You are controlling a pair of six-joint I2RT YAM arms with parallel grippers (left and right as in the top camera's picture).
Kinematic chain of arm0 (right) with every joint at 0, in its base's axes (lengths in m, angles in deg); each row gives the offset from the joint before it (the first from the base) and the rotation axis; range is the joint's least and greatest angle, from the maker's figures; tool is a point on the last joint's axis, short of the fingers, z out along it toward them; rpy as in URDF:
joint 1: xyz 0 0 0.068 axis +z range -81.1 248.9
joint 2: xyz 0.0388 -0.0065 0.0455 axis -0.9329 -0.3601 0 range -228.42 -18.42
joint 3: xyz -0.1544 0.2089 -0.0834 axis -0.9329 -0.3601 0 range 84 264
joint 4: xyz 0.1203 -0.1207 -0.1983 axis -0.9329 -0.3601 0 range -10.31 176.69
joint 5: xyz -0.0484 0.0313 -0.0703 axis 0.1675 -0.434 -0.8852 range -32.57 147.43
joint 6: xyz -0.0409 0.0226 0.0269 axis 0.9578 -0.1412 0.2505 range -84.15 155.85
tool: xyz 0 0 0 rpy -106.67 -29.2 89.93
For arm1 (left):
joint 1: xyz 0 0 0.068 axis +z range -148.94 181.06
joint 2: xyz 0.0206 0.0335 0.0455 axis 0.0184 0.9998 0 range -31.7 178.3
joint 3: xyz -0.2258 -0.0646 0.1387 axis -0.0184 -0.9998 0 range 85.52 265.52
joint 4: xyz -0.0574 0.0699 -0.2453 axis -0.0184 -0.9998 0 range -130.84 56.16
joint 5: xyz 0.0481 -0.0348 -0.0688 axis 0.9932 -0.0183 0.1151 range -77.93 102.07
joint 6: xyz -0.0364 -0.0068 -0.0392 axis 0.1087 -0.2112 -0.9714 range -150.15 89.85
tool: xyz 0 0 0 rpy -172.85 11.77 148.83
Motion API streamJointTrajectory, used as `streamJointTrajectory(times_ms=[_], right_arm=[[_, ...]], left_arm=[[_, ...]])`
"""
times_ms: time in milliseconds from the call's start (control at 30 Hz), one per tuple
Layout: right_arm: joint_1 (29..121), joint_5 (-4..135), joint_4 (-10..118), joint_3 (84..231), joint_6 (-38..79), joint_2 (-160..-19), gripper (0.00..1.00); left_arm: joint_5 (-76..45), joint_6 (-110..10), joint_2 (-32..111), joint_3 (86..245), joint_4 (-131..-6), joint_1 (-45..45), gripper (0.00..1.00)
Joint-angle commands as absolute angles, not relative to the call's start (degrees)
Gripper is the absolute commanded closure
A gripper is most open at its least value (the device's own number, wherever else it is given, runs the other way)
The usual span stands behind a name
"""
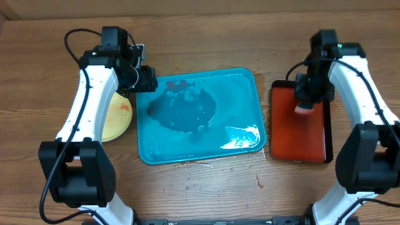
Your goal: Clean dirty plates on tray and stack at the side
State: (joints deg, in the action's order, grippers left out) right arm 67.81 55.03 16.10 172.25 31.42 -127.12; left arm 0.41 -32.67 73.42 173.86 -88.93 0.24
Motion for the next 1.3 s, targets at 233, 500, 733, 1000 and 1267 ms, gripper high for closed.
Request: streamJointTrajectory(times_ms=[233, 500, 733, 1000, 1267], right_arm=[[67.53, 54.51, 29.13, 157.30, 39.12, -125.53, 0.91], [67.53, 54.73, 25.35, 162.26, 38.90, -125.51, 0.72], [67.71, 59.69, 13.11, 180.09, 38.92, -124.65, 0.32], [69.65, 64.04, -1.58, 209.58, 38.88, -118.29, 0.00], [70.42, 65.53, -8.42, 221.75, 30.24, -106.69, 0.00]], left_arm=[[0.00, -31.41, 72.06, 174.93, -88.07, -0.22, 0.18], [0.02, -31.41, 72.06, 174.93, -88.23, -0.20, 0.00], [0.06, -31.41, 72.06, 174.93, -88.38, -0.20, 0.00], [0.06, -31.41, 72.06, 174.93, -88.38, -0.20, 0.00], [0.06, -31.41, 72.06, 174.93, -88.38, -0.20, 0.00]])
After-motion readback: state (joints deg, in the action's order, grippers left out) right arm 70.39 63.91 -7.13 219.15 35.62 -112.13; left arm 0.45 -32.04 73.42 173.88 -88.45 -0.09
